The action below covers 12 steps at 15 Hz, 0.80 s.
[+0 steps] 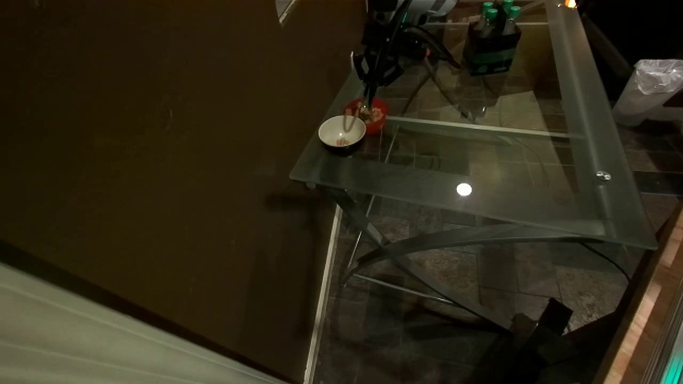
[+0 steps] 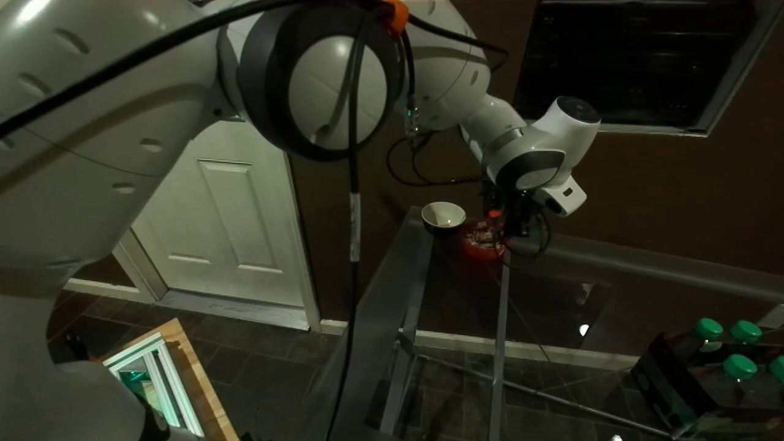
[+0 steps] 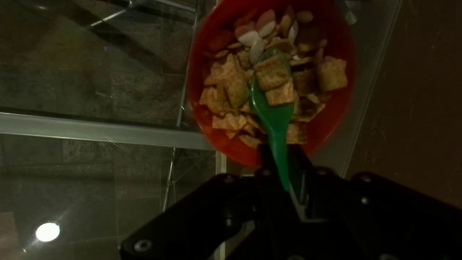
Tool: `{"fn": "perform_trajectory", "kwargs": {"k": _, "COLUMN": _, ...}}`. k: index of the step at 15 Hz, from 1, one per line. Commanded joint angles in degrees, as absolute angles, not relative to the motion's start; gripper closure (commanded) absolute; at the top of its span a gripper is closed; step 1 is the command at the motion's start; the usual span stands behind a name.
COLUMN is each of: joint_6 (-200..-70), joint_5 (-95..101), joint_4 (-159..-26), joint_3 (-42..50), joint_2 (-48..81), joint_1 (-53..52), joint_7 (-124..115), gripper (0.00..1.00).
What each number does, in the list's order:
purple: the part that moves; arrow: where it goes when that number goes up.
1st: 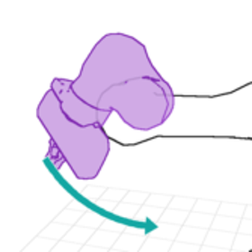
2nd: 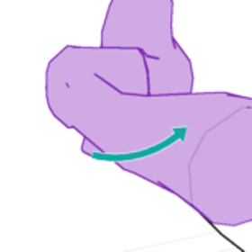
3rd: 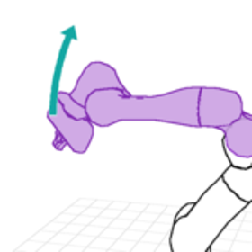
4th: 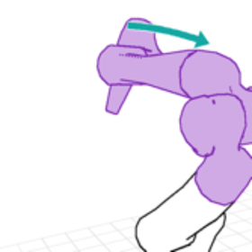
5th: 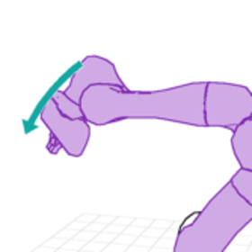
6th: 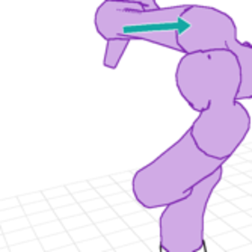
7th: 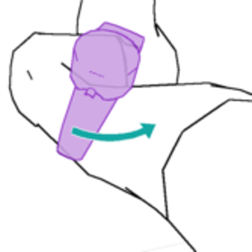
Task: Use the green spoon to put some of the contents of the pink bowl into the ceramic bowl
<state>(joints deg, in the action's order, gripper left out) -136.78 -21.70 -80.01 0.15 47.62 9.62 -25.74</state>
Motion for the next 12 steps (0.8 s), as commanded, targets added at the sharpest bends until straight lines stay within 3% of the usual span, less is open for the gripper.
{"fn": "perform_trajectory", "kwargs": {"k": 1, "joint_6": -135.51, "joint_5": -24.6, "joint_4": -79.44, "joint_3": -1.28, "joint_2": 47.26, "joint_1": 11.03, "joint_7": -22.55, "gripper": 0.96}}
{"fn": "perform_trajectory", "kwargs": {"k": 12, "joint_6": -134.46, "joint_5": -23.99, "joint_4": -81.3, "joint_3": -1.29, "joint_2": 42.2, "joint_1": 7.95, "joint_7": -23.94, "gripper": 0.96}}
